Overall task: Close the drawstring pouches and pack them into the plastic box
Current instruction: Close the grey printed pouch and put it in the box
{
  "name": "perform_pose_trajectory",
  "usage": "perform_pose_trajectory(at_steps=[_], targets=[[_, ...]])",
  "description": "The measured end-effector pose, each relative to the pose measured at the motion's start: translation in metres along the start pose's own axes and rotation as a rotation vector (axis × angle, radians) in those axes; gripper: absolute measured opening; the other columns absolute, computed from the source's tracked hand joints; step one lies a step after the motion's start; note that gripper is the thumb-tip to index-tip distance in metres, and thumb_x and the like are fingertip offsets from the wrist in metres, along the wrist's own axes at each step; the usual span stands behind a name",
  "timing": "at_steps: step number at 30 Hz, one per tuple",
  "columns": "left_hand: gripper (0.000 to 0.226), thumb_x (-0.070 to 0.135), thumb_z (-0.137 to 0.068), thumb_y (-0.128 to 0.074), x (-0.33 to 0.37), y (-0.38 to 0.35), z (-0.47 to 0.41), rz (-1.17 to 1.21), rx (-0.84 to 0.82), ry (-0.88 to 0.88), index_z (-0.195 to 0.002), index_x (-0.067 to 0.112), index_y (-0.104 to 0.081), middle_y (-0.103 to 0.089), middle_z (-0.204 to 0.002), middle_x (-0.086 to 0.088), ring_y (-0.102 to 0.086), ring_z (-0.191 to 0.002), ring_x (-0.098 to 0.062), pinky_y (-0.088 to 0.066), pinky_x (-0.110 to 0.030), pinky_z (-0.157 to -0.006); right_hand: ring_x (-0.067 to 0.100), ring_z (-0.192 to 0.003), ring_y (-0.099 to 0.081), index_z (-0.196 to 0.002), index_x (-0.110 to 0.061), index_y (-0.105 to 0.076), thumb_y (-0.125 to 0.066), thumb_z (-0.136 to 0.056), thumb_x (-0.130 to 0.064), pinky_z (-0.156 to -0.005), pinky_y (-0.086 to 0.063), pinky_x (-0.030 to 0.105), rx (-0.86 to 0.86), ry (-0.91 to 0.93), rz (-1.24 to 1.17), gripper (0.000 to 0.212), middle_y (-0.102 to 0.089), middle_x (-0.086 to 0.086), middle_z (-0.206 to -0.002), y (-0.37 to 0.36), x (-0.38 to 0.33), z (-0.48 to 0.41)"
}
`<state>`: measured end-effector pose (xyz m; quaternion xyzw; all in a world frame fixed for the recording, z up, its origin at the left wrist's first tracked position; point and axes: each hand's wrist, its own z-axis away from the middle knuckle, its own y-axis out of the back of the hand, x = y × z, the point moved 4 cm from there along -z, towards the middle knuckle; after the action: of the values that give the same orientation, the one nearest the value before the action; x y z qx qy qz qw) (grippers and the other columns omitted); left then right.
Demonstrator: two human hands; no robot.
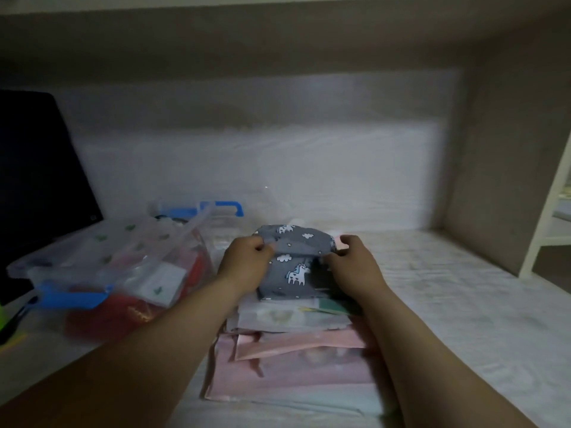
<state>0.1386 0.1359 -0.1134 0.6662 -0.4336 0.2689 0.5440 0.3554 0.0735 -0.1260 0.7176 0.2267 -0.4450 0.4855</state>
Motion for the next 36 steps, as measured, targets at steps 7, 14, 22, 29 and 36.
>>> perform_pose_trajectory(at_steps=[7,14,22,29,36], targets=[[0.015,0.01,-0.094,-0.052,0.027,0.014,0.02,0.612,0.005,0.146,-0.094,0.009,-0.068,-0.069,-0.09,-0.018,-0.066,-0.081,-0.028,-0.053,-0.037,-0.073,0.026,-0.134,-0.054,-0.152,-0.015,-0.045,-0.051,-0.101,-0.057,-0.105,-0.04,0.035,0.025,0.052,-0.101,0.067,-0.058,0.007,-0.147,0.007,-0.014,0.009],[0.029,0.02,-0.09,-0.051,0.053,0.031,0.058,0.904,-0.203,0.264,-0.115,0.012,-0.064,-0.067,-0.091,-0.015,-0.066,-0.073,-0.026,-0.056,-0.03,-0.064,0.029,-0.102,-0.075,-0.118,-0.013,-0.076,-0.048,-0.099,-0.065,-0.092,-0.057,0.039,-0.471,-0.188,-0.828,0.062,-0.078,0.011,-0.112,0.004,-0.032,0.028],[0.055,0.05,-0.093,-0.061,0.017,0.043,0.083,0.887,-0.335,0.4,-0.129,0.01,-0.072,-0.073,-0.124,-0.018,-0.074,-0.106,-0.033,-0.061,-0.041,-0.09,0.03,-0.08,-0.075,-0.106,0.0,-0.073,-0.046,-0.095,0.009,-0.074,-0.063,0.036,-0.782,-0.039,-0.841,0.03,-0.075,0.022,-0.097,-0.014,-0.04,0.042],[0.041,0.03,-0.098,-0.068,0.006,0.034,0.053,0.778,-0.183,0.323,-0.129,0.003,-0.069,-0.073,-0.12,-0.022,-0.072,-0.104,-0.035,-0.058,-0.044,-0.092,0.031,-0.091,-0.075,-0.11,0.001,-0.075,-0.07,-0.08,-0.003,-0.081,-0.061,0.038,-0.796,0.002,-0.681,0.031,-0.075,0.024,-0.11,-0.012,-0.032,0.048],[0.018,0.02,-0.099,-0.067,-0.007,0.028,0.051,0.631,-0.157,0.197,-0.111,0.008,-0.074,-0.08,-0.098,-0.011,-0.077,-0.087,-0.026,-0.059,-0.033,-0.078,0.032,-0.093,-0.074,-0.109,-0.012,-0.075,-0.052,-0.104,-0.034,-0.084,-0.06,0.04,-0.426,-0.106,-0.838,0.032,-0.075,0.019,-0.109,-0.018,-0.031,0.028]])
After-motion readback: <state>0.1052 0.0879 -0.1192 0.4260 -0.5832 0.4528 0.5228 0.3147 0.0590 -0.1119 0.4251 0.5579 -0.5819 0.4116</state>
